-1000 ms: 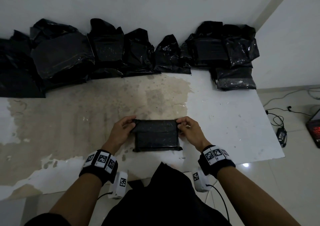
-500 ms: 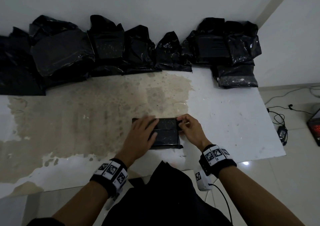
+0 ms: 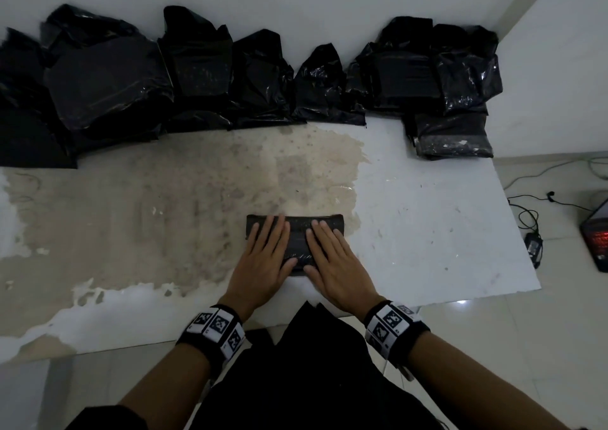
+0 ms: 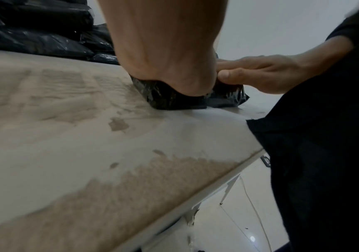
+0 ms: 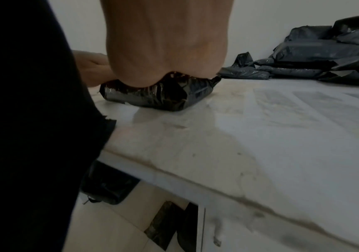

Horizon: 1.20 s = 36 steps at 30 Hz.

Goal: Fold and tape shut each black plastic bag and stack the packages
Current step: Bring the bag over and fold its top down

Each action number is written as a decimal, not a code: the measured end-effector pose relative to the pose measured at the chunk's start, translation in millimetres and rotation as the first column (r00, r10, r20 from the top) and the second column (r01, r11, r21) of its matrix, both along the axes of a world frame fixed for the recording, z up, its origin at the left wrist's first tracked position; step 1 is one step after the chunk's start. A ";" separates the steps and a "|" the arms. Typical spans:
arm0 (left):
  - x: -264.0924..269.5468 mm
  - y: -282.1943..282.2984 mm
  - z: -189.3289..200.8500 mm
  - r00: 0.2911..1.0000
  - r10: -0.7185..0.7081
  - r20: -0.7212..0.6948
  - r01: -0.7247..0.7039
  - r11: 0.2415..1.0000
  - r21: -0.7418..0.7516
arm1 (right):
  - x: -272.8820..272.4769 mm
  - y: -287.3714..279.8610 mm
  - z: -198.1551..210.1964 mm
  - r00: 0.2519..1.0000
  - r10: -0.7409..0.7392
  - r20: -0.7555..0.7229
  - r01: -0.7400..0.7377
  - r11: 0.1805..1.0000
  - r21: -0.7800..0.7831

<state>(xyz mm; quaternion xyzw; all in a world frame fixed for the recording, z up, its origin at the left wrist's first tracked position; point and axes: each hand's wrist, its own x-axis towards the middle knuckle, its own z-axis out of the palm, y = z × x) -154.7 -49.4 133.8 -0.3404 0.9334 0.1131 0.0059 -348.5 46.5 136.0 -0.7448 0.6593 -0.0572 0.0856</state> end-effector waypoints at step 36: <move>-25.2 10.7 -1.9 0.993 -0.114 -0.006 0.113 0.992 -0.063 | -177.6 -9.0 31.3 0.882 -0.363 0.300 0.385 0.923 -0.016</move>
